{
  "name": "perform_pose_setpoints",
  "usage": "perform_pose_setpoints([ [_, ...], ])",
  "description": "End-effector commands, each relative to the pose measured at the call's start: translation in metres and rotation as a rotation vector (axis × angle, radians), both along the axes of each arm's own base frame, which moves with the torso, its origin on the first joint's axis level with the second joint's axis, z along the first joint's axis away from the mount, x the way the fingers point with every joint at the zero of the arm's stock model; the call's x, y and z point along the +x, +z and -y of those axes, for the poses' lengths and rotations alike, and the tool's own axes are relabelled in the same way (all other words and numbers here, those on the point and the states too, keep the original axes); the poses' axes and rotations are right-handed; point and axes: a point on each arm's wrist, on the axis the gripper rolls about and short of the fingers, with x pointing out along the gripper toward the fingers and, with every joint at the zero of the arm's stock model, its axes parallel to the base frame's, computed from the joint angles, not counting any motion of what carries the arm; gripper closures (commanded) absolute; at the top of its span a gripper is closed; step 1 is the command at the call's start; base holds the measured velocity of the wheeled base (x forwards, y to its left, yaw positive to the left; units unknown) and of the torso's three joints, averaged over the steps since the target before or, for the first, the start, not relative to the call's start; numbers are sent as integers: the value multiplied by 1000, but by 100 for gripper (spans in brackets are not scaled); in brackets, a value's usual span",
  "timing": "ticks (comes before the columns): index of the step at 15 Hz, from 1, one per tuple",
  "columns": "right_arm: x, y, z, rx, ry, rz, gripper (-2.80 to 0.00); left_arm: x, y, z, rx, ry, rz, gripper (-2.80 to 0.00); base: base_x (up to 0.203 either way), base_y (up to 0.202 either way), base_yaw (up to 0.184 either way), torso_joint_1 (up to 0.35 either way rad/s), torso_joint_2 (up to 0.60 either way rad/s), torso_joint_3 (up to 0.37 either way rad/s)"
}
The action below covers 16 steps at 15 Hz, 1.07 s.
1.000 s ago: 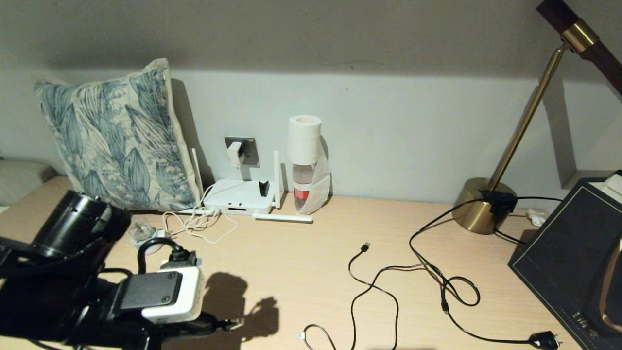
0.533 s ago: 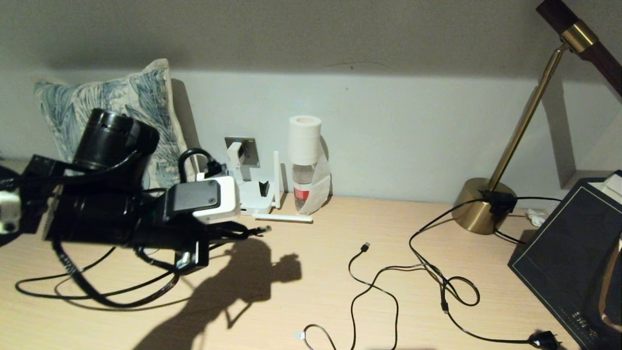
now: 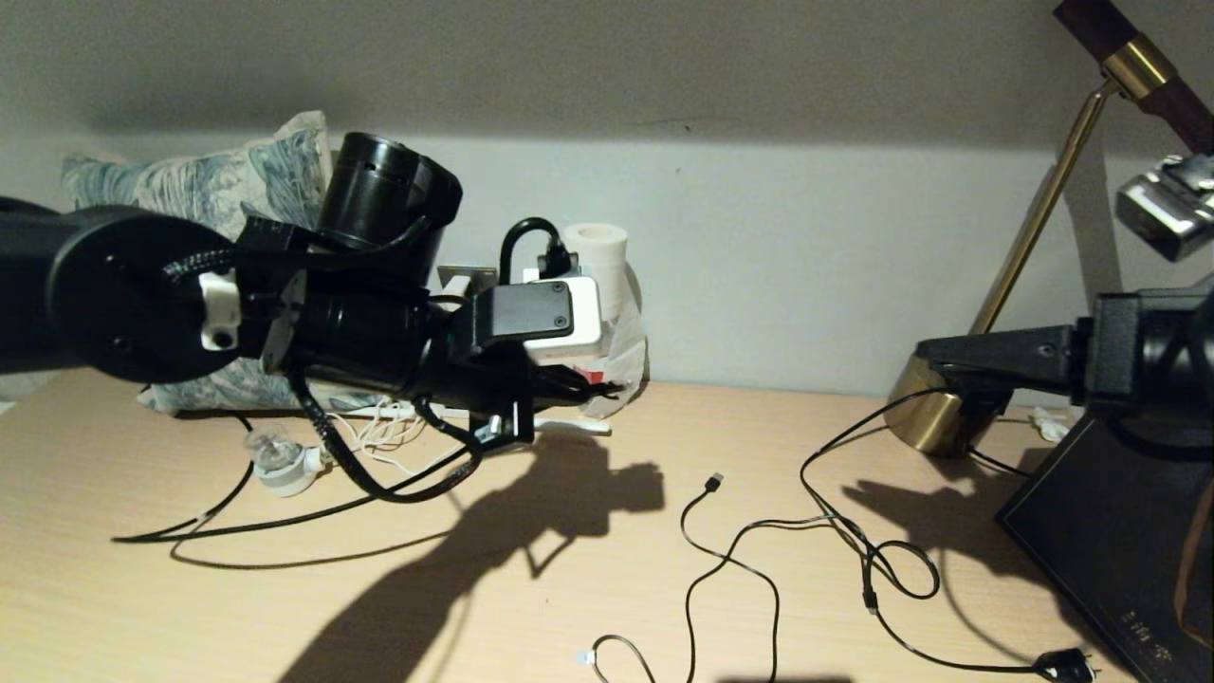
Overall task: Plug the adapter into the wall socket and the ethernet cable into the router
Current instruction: Hand it to the other hand
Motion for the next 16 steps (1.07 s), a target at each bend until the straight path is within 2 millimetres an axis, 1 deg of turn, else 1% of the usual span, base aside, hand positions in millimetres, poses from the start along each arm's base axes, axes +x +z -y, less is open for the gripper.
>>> perform_pose_setpoints([
  [1,31,-10,-31,20,85,-78,-280,-3,8,17,-17,-52,32,0,0,0,0,0,0,0],
  [2,35,-9,-41,47,111,-84,-280,-7,10,21,-21,-69,36,0,0,0,0,0,0,0],
  [3,36,-8,-49,60,133,-71,-280,-10,12,22,-24,-77,42,0,0,0,0,0,0,0],
  [5,35,-8,-63,72,182,-57,-280,-13,16,20,-32,-82,55,0,0,0,0,0,0,0],
  [6,35,-8,-66,73,193,-51,-280,-15,17,20,-33,-86,56,0,0,0,0,0,0,0],
  [7,31,-8,-75,72,230,-42,-280,-18,18,19,-36,-91,60,0,0,0,0,0,0,0],
  [8,33,-9,-83,76,251,-25,-280,-20,17,19,-33,-94,57,0,0,0,0,0,0,0],
  [11,37,-9,-102,72,248,3,-280,-34,22,15,-44,-113,66,0,0,0,0,0,0,0],
  [14,34,-12,-112,65,277,-5,-280,-38,23,14,-58,-142,59,0,0,0,0,0,0,0],
  [16,33,-13,-114,64,285,-5,-280,-42,25,15,-62,-153,64,0,0,0,0,0,0,0],
])
